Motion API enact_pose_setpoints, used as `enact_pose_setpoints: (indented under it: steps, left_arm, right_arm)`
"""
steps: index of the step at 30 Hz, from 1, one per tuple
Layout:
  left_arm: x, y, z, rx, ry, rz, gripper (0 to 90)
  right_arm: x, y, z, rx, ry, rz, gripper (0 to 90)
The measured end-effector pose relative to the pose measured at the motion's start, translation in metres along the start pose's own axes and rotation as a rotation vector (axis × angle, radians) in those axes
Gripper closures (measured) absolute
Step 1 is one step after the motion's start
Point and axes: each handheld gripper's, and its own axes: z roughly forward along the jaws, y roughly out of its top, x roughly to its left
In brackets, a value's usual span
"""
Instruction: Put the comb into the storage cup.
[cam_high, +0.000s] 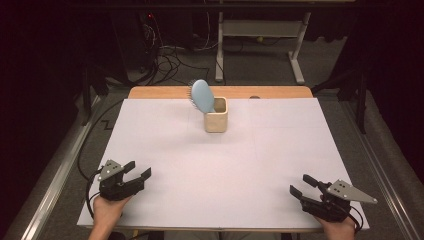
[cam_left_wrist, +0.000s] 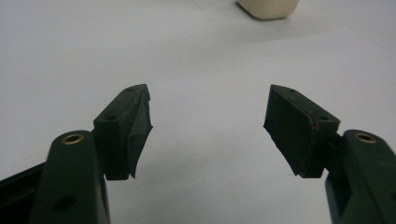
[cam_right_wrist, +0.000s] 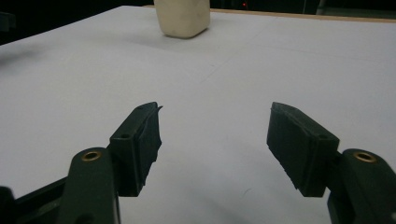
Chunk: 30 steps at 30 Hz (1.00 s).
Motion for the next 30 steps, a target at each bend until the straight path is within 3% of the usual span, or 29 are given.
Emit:
enact_pose_setpoints:
  steps: [30]
  left_arm:
    - [-0.003,-0.012,-0.001,0.0,-0.003,-0.023,32.8]
  right_arm:
    - [0.0,0.0,0.0,-0.001,0.0,0.0,35.3]
